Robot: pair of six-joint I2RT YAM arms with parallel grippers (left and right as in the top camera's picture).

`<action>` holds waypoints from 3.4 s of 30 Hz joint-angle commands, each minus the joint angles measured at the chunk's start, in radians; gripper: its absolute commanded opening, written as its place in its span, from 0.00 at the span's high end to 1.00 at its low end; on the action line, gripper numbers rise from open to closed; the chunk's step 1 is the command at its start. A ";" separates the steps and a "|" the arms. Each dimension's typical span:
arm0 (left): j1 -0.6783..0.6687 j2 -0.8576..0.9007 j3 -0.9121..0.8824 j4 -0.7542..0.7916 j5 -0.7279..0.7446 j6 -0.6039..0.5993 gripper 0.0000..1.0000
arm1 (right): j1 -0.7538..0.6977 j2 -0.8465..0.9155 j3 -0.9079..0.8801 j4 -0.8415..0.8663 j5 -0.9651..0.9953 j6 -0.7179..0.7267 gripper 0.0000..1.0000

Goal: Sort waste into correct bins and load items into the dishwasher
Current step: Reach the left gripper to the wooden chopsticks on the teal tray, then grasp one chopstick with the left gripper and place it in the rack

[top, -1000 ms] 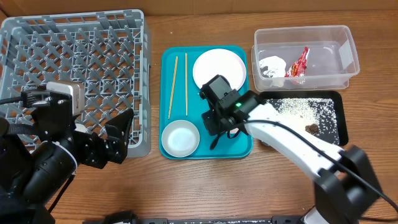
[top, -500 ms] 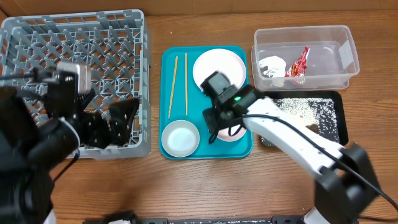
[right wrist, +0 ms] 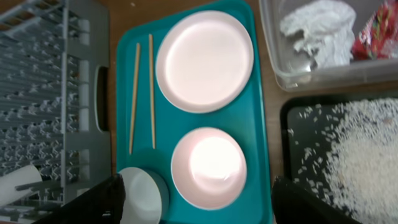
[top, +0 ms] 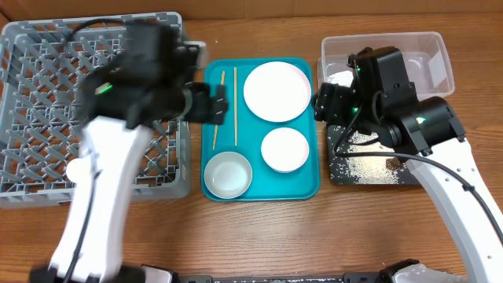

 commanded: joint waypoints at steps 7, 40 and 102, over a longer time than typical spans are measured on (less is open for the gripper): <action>-0.067 0.365 0.008 0.134 -0.208 -0.234 0.27 | -0.008 0.013 0.013 -0.092 -0.031 0.015 0.28; -0.060 0.745 0.046 0.321 -0.142 -0.256 0.96 | -0.008 0.014 0.012 -0.095 -0.032 0.015 0.30; 0.218 0.541 0.204 -0.002 -0.232 0.013 0.72 | -0.008 0.014 0.012 -0.087 -0.032 0.015 0.33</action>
